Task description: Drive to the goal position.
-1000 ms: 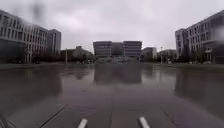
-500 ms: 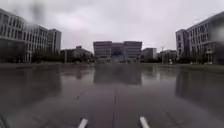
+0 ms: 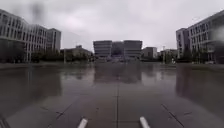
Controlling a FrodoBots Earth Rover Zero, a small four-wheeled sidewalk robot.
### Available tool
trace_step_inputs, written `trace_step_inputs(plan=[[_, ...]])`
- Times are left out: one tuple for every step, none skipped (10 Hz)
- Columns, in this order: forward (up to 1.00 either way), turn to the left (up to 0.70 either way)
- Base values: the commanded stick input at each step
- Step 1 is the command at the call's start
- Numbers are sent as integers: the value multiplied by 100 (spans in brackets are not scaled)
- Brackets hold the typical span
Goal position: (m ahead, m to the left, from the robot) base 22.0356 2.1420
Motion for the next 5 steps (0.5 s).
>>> trace_step_inputs(plan=[[100,0],[100,0],[100,0],[100,0],[100,0]])
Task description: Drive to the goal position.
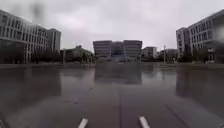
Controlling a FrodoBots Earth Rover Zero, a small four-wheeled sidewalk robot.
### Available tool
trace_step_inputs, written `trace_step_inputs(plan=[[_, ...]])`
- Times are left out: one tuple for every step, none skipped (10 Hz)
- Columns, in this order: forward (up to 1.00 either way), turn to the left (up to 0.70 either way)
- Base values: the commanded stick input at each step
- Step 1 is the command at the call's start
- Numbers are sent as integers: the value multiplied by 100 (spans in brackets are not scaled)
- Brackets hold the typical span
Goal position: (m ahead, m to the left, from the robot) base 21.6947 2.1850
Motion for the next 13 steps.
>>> trace_step_inputs(plan=[[100,0],[100,0],[100,0],[100,0],[100,0],[100,0],[100,0],[100,0],[100,0],[100,0],[100,0],[100,0],[100,0]])
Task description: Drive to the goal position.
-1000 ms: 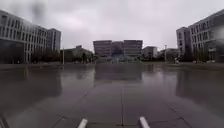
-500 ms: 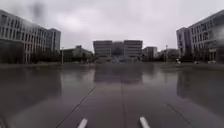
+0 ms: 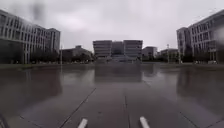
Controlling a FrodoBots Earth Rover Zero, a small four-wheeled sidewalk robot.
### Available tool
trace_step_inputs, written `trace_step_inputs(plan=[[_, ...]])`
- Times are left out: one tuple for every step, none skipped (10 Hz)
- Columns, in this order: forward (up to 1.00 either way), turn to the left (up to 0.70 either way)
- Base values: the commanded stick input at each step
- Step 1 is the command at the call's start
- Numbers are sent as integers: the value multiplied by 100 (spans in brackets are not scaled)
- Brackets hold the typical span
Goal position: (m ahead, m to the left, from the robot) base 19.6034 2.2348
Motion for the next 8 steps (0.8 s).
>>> trace_step_inputs(plan=[[100,0],[100,0],[100,0],[100,0],[100,0],[100,0],[100,0],[100,0]])
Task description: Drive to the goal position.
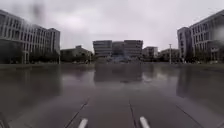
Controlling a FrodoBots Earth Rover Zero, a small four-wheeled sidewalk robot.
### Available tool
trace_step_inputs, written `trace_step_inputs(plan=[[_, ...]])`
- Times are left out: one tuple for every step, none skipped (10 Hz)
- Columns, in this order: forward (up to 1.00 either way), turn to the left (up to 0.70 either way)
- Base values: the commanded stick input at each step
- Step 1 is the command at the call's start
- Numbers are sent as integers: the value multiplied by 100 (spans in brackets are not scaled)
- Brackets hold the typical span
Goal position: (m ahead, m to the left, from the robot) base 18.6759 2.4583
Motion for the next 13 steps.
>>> trace_step_inputs(plan=[[100,0],[100,0],[100,0],[100,0],[100,0],[100,0],[100,0],[100,0],[100,0],[100,0],[100,0],[100,-8],[100,-16]])
